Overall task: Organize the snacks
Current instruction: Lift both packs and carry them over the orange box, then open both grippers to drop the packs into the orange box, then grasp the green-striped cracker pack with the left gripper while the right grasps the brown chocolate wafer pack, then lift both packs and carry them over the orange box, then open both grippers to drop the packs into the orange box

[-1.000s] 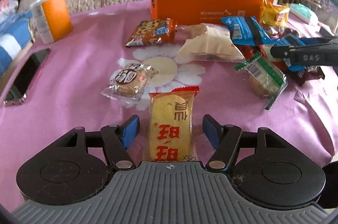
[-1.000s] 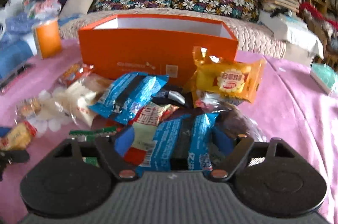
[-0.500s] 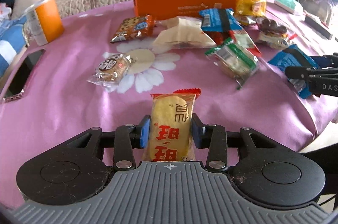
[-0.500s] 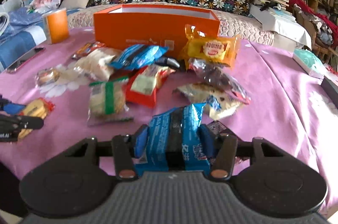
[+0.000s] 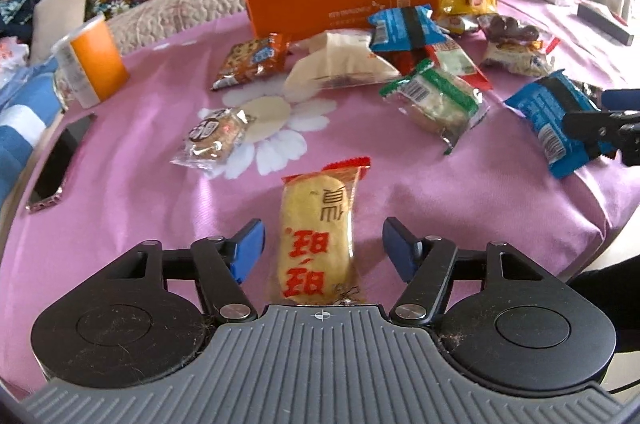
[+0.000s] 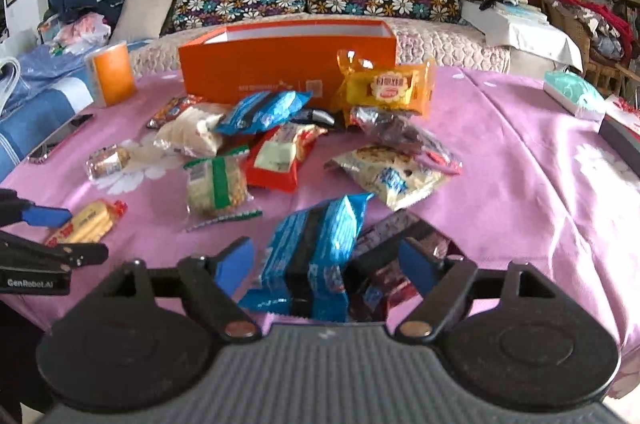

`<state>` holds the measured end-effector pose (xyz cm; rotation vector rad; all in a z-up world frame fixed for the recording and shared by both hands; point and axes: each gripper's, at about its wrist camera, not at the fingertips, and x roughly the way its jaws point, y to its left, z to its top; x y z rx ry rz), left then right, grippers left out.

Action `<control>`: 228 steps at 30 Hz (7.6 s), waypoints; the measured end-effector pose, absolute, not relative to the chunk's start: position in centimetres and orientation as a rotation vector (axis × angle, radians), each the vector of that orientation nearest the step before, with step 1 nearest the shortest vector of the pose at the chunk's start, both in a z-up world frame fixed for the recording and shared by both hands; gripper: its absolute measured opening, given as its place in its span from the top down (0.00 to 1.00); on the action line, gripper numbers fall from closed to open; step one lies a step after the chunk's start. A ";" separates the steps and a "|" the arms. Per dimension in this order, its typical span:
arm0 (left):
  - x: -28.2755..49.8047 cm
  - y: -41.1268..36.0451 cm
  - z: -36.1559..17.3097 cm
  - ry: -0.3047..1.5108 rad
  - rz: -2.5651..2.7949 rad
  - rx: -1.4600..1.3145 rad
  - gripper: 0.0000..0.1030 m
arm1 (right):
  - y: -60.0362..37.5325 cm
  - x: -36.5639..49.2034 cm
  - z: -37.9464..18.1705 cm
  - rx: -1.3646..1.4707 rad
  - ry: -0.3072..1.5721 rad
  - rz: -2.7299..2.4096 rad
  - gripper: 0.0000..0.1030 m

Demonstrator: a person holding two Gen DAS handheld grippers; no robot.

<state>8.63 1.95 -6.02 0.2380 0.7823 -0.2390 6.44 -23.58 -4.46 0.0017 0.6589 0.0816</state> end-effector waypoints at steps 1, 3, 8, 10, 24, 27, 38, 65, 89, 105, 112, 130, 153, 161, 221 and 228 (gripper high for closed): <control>8.7 1.9 -6.0 0.782 -0.240 0.239 0.56 | -23.6 6.5 -4.6 0.004 0.658 0.082 0.23; 8.8 1.9 -6.1 0.780 -0.239 0.236 0.54 | -23.3 6.7 -4.8 0.029 0.656 0.103 0.22; 9.0 2.3 -6.1 0.792 -0.232 0.210 0.50 | -20.7 7.9 -5.7 0.039 0.677 0.222 0.23; 9.0 2.4 -6.1 0.791 -0.230 0.212 0.48 | -21.2 7.7 -5.6 0.088 0.675 0.217 0.21; 8.7 2.8 -6.2 0.779 -0.232 0.245 0.45 | -21.1 8.6 -5.4 0.164 0.705 0.133 0.11; 9.1 2.7 -6.3 0.775 -0.224 0.234 0.46 | -20.4 10.0 -6.2 0.152 0.728 0.113 0.14; 8.8 3.6 -5.9 0.789 -0.206 0.183 0.72 | -22.9 8.7 -6.2 0.113 0.731 0.074 0.36; 32.7 -0.5 4.9 0.509 -0.316 0.055 0.87 | -23.9 29.6 3.2 0.090 0.471 0.222 0.41; 13.0 2.7 -1.5 0.705 -0.267 0.021 0.36 | -26.7 9.4 -2.0 0.258 0.603 0.116 0.09; 16.1 -6.3 -3.5 0.775 -0.187 0.012 0.32 | -31.4 4.2 -4.6 0.335 0.538 0.002 0.09; 17.1 -7.3 -5.1 0.805 -0.168 0.049 0.55 | -33.5 3.9 -4.8 0.422 0.528 -0.005 0.09; 12.2 -0.9 -6.3 0.841 -0.193 0.089 0.47 | -29.8 10.7 -6.5 0.217 0.732 -0.068 0.09; 12.6 -1.1 -6.5 0.839 -0.115 0.055 0.31 | -25.7 9.6 -7.6 0.076 0.643 0.013 0.09; 11.8 -1.2 -6.4 0.844 -0.088 0.073 0.29 | -25.0 9.2 -7.8 0.028 0.639 0.018 0.09; 24.6 3.5 3.3 0.571 -0.191 -0.095 0.74 | -26.3 19.8 1.9 0.182 0.432 0.181 0.52; 35.1 -0.3 3.6 0.537 -0.196 -0.044 0.73 | -23.5 33.6 1.0 0.156 0.419 0.197 0.52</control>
